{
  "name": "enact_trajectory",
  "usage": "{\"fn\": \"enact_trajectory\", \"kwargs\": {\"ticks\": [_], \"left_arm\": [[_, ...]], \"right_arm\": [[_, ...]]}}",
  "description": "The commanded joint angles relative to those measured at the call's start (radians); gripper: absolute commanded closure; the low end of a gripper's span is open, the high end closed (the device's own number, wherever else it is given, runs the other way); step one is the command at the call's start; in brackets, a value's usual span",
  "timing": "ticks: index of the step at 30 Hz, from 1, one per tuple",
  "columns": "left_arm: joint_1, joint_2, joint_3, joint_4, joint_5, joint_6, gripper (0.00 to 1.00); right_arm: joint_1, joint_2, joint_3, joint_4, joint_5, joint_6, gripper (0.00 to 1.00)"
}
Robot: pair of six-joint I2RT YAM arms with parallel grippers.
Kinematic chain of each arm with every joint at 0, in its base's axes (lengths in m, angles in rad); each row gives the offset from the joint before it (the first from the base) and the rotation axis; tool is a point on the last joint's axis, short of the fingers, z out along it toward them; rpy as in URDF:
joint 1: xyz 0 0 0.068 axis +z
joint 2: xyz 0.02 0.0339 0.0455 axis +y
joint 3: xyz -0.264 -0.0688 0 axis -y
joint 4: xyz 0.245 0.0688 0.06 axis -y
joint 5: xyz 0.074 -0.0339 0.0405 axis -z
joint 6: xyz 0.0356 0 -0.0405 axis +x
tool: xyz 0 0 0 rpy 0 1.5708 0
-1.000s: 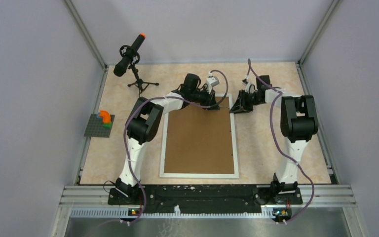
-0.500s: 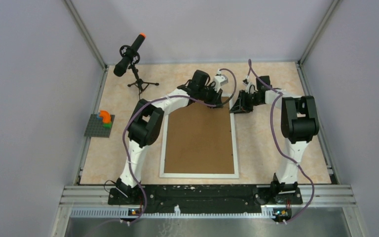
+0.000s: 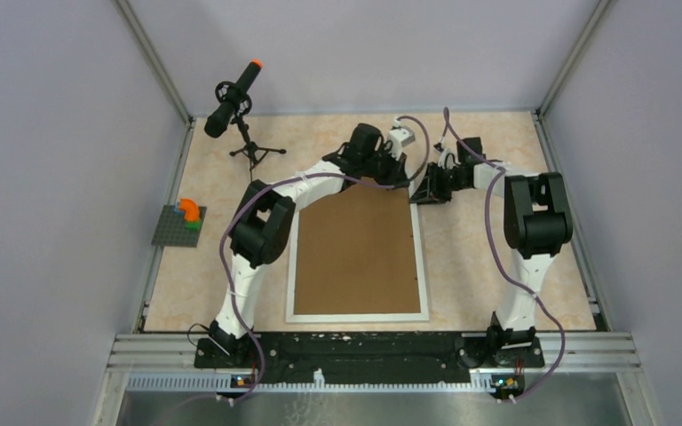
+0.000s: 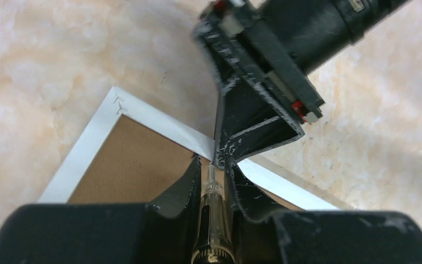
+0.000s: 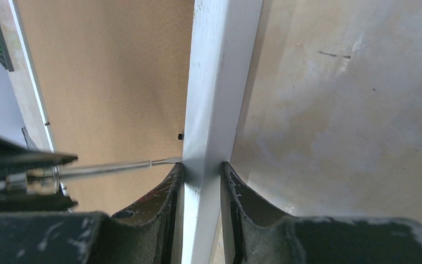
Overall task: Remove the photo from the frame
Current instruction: Release the photo frame item from the photo frame, then adjust the screwdriver.
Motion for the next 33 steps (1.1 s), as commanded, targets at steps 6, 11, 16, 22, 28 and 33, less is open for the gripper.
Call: {"fn": "enact_trajectory", "kwargs": {"ticks": [6,11,16,22,28,33], "left_arm": [[0.141,-0.135,-0.293,0.506,0.250,-0.632,1.00],[0.179,-0.150,-0.415,0.675,0.234,-0.753,1.00],[0.194,-0.136,-0.490,0.867,0.210,-0.727,1.00],[0.200,-0.087,-0.515,1.001,0.230,-0.685,1.00],[0.206,-0.140,-0.519,0.984,0.345,-0.617,1.00],[0.201,-0.179,-0.519,0.936,0.397,-0.650,1.00]], "right_arm": [[0.053,0.035,-0.059,0.068,0.111,-0.013,1.00],[0.051,0.030,-0.065,0.070,0.105,-0.012,1.00],[0.050,0.031,-0.065,0.051,0.078,-0.028,1.00],[0.043,0.037,-0.061,0.026,0.011,-0.062,1.00],[0.018,-0.100,-0.072,0.027,-0.049,-0.215,0.54],[0.028,-0.176,-0.012,-0.027,-0.142,-0.401,0.43]]}}
